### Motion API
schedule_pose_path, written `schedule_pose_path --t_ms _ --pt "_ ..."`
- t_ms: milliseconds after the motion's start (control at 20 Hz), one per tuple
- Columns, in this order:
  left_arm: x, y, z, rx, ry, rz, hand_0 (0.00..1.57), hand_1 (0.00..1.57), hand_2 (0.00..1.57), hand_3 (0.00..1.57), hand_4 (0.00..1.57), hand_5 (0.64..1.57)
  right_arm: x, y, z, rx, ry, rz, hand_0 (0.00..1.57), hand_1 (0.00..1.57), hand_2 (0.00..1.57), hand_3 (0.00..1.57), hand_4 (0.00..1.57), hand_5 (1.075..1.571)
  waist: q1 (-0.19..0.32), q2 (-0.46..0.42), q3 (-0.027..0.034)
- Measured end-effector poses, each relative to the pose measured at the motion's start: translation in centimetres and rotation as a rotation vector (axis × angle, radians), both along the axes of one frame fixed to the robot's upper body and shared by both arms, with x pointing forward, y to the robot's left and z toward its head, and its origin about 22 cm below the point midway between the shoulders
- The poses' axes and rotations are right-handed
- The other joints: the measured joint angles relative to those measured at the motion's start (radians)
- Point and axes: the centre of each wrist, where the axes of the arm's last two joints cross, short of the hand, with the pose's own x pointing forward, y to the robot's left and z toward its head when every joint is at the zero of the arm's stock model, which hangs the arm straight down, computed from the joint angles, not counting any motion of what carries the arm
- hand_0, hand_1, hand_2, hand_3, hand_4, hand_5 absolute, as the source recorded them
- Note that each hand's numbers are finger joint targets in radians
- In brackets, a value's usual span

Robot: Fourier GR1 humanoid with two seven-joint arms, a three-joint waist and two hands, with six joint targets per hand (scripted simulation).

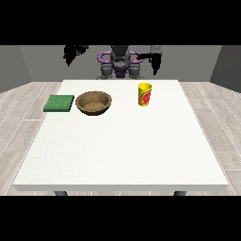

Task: Pick the cup and pour the ball into the bowl, then pick the bowl and place it on the pad

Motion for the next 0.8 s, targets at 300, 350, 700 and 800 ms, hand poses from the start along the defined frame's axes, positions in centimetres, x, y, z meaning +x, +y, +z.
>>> schedule_pose_path --t_ms 300,350,700,800 --pt "1.3 2.0 -4.6 0.027 0.02 0.003 0.0 0.0 0.0 0.0 0.04 1.457 0.6 -2.1 0.1 -0.007 -0.023 0.009 0.0 0.0 0.0 0.0 0.67 1.56 -0.02 0.036 -0.0004" --pt "1.6 2.0 -5.2 0.029 0.034 0.005 0.0 0.0 0.0 0.0 0.0 1.451 0.7 -2.5 -0.1 -0.004 -0.017 0.013 0.0 0.0 0.0 0.0 0.67 1.559 -0.023 0.029 -0.0004" --pt "3.2 3.1 -9.1 0.041 0.076 0.0 0.0 0.0 0.0 0.0 0.17 1.422 1.0 -4.2 -1.6 -0.005 0.01 0.008 0.0 0.0 0.0 0.0 0.67 1.562 -0.032 0.012 -0.0002" --pt "3.5 2.8 -9.9 0.04 0.087 -0.002 0.0 0.0 0.0 0.0 0.2 1.42 1.2 -5.1 -2.1 -0.004 0.016 0.0 0.0 0.0 0.0 0.0 0.68 1.563 -0.033 0.009 -0.0004"
